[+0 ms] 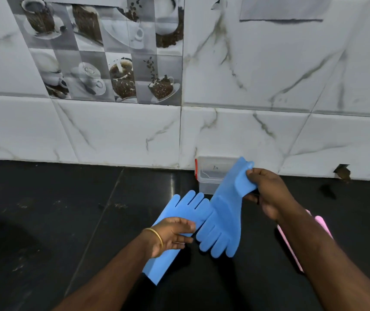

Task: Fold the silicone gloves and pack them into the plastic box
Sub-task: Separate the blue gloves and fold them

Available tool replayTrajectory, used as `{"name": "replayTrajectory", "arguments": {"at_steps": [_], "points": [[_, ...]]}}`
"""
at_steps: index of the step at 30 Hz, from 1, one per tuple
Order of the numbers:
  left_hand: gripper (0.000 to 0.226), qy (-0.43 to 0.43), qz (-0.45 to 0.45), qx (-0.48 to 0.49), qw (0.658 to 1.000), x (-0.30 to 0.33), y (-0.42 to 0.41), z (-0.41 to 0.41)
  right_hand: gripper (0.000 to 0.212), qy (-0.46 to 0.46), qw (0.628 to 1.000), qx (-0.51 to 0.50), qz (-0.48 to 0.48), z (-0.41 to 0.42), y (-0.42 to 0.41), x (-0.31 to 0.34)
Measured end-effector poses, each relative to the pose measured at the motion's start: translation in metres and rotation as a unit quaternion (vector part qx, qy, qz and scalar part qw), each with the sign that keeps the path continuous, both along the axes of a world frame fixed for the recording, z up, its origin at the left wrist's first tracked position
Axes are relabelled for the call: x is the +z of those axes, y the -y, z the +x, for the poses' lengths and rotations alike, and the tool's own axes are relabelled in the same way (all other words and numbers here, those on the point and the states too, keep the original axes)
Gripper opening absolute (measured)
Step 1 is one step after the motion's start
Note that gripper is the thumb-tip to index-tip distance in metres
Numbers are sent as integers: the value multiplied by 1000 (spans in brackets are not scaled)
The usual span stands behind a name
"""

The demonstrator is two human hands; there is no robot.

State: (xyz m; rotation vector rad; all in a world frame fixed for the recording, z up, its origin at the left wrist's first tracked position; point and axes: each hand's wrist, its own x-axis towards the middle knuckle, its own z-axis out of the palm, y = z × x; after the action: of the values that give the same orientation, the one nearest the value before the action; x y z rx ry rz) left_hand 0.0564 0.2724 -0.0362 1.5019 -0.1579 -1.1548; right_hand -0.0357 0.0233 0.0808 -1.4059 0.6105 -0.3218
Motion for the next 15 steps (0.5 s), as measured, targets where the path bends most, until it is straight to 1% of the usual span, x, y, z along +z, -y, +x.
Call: {"name": "replayTrajectory", "arguments": {"at_steps": [2, 3, 4, 5, 6, 7, 8, 9, 10, 12, 13, 14, 15], "points": [[37, 8, 22, -50, 998, 4, 15, -20, 16, 25, 999, 14, -16, -10, -1, 14], [35, -13, 15, -108, 994, 8, 24, -32, 16, 38, 999, 18, -25, -14, -2, 22], [32, -40, -6, -187, 982, 14, 33, -47, 17, 50, 998, 20, -35, -17, -3, 31], [31, -64, -40, -263, 962, 20, 42, -62, 17, 61, 997, 22, -43, -18, -4, 40], [33, -84, -81, -320, 940, 26, 53, -78, 17, 72, 996, 24, -46, -19, -6, 49], [37, -103, -117, -346, 925, 32, 68, -93, 17, 82, 995, 24, -43, -19, -8, 58], [43, -123, -150, -339, 920, 40, 85, -108, 17, 92, 995, 21, -38, -19, -10, 65], [47, -138, -177, -308, 924, 47, 104, -122, 17, 100, 994, 14, -32, -19, -13, 72], [48, -140, -196, -255, 936, 53, 125, -131, 17, 107, 994, 4, -27, -18, -17, 77], [43, -142, -219, -105, 960, 68, 163, -140, 13, 126, 992, -18, -15, -18, -22, 87], [44, -168, -229, -31, 958, 76, 178, -137, 13, 137, 990, -26, -10, -20, -23, 91], [51, -220, -248, 39, 942, 84, 189, -130, 14, 150, 988, -31, -6, -22, -23, 95], [61, -274, -282, 97, 914, 88, 195, -120, 16, 163, 986, -36, -1, -25, -22, 98]]}}
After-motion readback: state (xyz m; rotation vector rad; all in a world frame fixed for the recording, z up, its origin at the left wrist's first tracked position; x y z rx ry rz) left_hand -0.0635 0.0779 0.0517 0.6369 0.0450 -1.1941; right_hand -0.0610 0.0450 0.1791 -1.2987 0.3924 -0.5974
